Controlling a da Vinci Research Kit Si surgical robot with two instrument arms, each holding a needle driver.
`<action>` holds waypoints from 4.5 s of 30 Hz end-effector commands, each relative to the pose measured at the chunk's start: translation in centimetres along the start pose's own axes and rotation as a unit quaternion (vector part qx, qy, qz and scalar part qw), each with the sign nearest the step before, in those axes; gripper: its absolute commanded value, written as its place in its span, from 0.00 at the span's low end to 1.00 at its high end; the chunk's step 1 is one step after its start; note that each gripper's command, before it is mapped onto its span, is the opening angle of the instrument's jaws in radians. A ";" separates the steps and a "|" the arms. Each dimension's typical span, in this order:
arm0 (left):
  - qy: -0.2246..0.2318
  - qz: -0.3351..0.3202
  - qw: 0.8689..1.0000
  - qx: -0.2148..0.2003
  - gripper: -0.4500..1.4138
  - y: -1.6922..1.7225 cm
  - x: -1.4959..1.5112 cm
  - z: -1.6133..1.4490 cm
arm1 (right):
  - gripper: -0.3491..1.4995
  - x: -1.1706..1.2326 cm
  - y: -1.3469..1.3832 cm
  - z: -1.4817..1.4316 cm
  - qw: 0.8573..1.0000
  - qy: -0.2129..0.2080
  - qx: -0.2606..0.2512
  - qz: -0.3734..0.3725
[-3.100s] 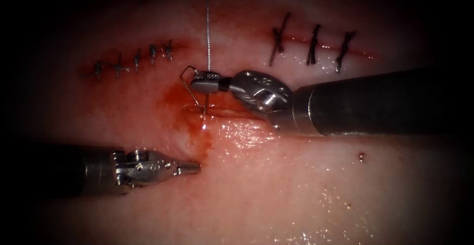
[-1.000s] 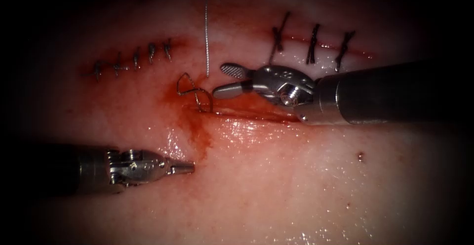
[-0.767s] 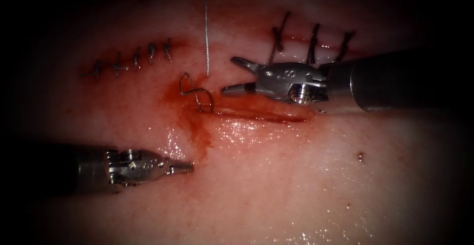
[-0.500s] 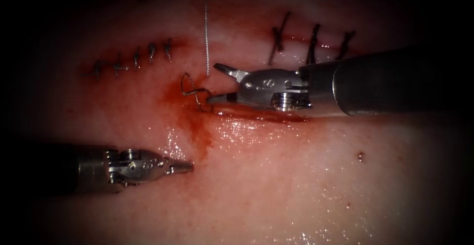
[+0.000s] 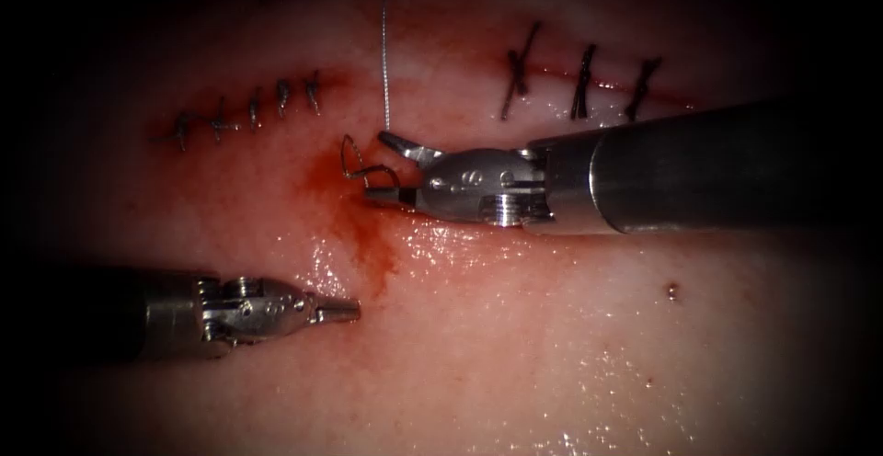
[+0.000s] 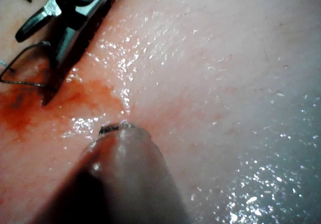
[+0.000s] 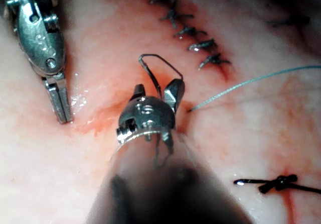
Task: Wound Closure
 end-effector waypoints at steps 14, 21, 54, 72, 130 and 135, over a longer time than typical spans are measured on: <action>0.000 0.000 1.000 -0.001 0.00 0.06 -0.02 0.09 | 0.00 -0.11 -0.09 0.05 1.000 -0.020 -0.018 -0.011; 0.000 -0.001 1.000 -0.001 0.00 0.06 -0.02 0.09 | 0.00 -0.14 -0.07 0.05 1.000 -0.003 -0.011 -0.009; -0.001 0.000 1.000 0.000 0.00 0.08 -0.03 0.11 | 0.00 -0.40 0.19 0.50 0.894 0.073 0.216 0.385; -0.001 0.000 1.000 0.000 0.00 0.09 -0.04 0.11 | 0.00 -0.47 0.39 0.48 0.871 0.107 0.216 0.428; 0.000 0.001 1.000 -0.001 0.00 0.12 -0.05 0.14 | 0.00 -0.27 0.73 0.49 0.956 0.139 0.126 0.224; 0.000 0.002 1.000 -0.001 0.00 0.12 -0.05 0.14 | 0.00 -0.34 0.61 0.58 0.923 0.137 0.162 0.322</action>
